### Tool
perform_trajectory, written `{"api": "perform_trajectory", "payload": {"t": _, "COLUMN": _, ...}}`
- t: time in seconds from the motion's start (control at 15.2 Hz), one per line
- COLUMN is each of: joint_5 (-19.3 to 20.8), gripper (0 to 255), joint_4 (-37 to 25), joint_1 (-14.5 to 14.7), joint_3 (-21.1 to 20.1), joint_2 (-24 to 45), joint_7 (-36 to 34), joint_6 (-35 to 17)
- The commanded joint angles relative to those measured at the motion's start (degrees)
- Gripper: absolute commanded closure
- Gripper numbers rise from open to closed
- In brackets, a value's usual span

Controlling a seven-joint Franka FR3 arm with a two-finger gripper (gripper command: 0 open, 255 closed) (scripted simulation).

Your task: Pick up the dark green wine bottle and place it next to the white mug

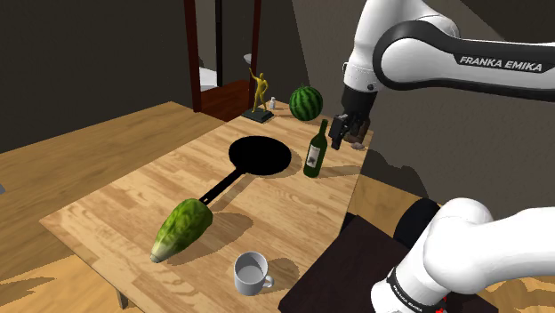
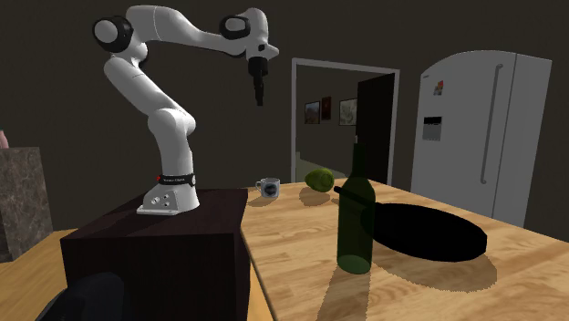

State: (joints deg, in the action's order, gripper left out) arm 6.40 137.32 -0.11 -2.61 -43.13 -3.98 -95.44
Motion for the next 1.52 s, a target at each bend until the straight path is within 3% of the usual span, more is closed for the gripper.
{"api": "perform_trajectory", "payload": {"t": 0.0, "joint_5": 0.0, "gripper": 0, "joint_4": 0.0, "joint_1": 0.0, "joint_3": 0.0, "joint_2": 0.0, "joint_7": 0.0, "joint_6": 0.0}}
{"api": "perform_trajectory", "payload": {"t": 0.79, "joint_5": 3.73, "gripper": 0, "joint_4": -6.21, "joint_1": -4.75, "joint_3": 11.55, "joint_2": 17.43, "joint_7": 9.43, "joint_6": -14.52}}
{"api": "perform_trajectory", "payload": {"t": 1.45, "joint_5": -0.68, "gripper": 0, "joint_4": -18.76, "joint_1": -7.08, "joint_3": 19.83, "joint_2": 35.95, "joint_7": 19.06, "joint_6": -22.47}}
